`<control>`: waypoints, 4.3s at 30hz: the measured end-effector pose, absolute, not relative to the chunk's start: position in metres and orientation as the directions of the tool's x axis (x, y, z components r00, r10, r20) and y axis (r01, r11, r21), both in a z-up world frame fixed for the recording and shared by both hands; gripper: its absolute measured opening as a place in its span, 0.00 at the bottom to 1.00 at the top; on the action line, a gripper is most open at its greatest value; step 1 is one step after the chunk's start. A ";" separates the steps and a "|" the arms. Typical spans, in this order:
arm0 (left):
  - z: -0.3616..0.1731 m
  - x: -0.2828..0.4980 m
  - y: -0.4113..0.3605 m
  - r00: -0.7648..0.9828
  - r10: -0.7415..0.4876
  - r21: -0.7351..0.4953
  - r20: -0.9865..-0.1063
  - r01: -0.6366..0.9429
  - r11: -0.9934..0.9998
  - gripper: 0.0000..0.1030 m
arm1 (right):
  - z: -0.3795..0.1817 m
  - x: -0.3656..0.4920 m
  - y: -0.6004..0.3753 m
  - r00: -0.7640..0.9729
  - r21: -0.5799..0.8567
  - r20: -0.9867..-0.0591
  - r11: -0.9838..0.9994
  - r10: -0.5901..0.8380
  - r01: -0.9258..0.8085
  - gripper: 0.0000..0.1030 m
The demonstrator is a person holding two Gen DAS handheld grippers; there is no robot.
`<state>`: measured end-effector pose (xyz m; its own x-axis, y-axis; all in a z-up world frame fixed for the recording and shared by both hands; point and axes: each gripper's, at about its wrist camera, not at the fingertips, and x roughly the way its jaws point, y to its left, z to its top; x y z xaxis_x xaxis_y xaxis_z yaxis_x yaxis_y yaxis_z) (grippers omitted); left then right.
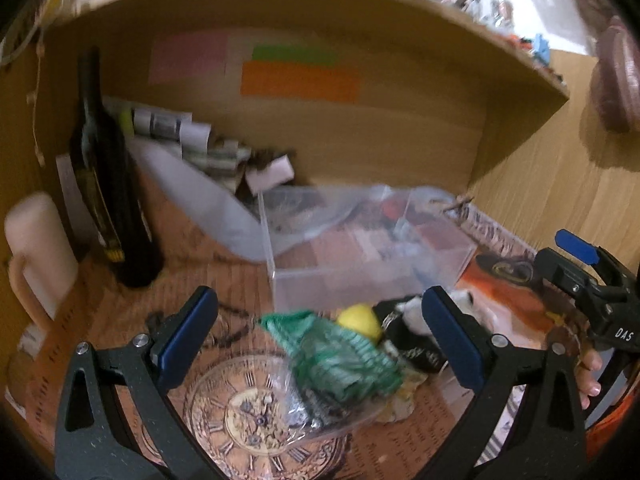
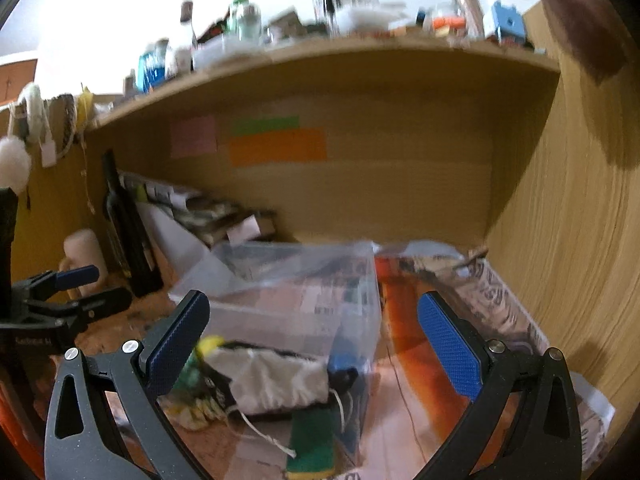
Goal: Organize soft objects
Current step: 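Grasp the green knit glove with the left tool while the right tool grasps the white cloth, then carry the glove and cloth into the clear plastic box and open both tools, then grasp the green scouring sponge with the right tool while the left tool reaches the yellow ball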
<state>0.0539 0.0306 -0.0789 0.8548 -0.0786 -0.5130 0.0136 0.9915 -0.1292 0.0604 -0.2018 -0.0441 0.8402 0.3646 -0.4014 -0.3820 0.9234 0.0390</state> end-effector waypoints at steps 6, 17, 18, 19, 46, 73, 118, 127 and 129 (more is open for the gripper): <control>-0.107 0.066 0.033 0.806 -0.091 -0.148 -0.585 0.004 0.989 0.90 | -0.068 0.073 -0.195 0.779 0.057 -0.490 0.906 0.392 -0.419 1.00; -0.135 0.082 0.031 0.733 -0.147 -0.171 -0.664 0.042 0.984 0.51 | -0.101 0.094 -0.164 0.649 0.081 -0.609 0.849 0.457 -0.522 0.84; -0.137 0.083 0.030 0.729 -0.151 -0.171 -0.668 0.046 0.984 0.49 | -0.103 0.096 -0.162 0.639 0.083 -0.617 0.846 0.459 -0.527 0.82; -0.137 0.083 0.029 0.727 -0.154 -0.172 -0.669 0.050 0.984 0.45 | -0.105 0.097 -0.160 0.631 0.084 -0.625 0.843 0.459 -0.531 0.78; -0.069 0.051 0.034 0.866 -0.099 -0.145 -0.489 0.031 0.989 0.18 | -0.060 0.087 -0.183 0.719 0.099 -0.503 0.858 0.480 -0.504 0.14; -0.051 0.190 0.037 0.828 -0.130 -0.150 -0.545 0.056 0.987 0.19 | -0.024 0.177 -0.176 0.782 0.034 -0.448 0.882 0.434 -0.470 0.14; -0.028 0.129 0.023 0.865 -0.056 -0.049 -0.499 0.037 0.998 0.97 | -0.014 0.139 -0.166 0.807 -0.057 -0.458 0.893 0.373 -0.446 0.93; -0.042 0.097 0.019 0.856 -0.048 -0.044 -0.515 0.029 0.999 0.99 | -0.019 0.103 -0.187 0.830 -0.049 -0.433 0.910 0.351 -0.411 0.98; -0.050 0.093 0.021 0.842 -0.051 -0.052 -0.537 0.028 0.998 0.99 | -0.026 0.096 -0.192 0.828 -0.045 -0.447 0.916 0.338 -0.399 0.98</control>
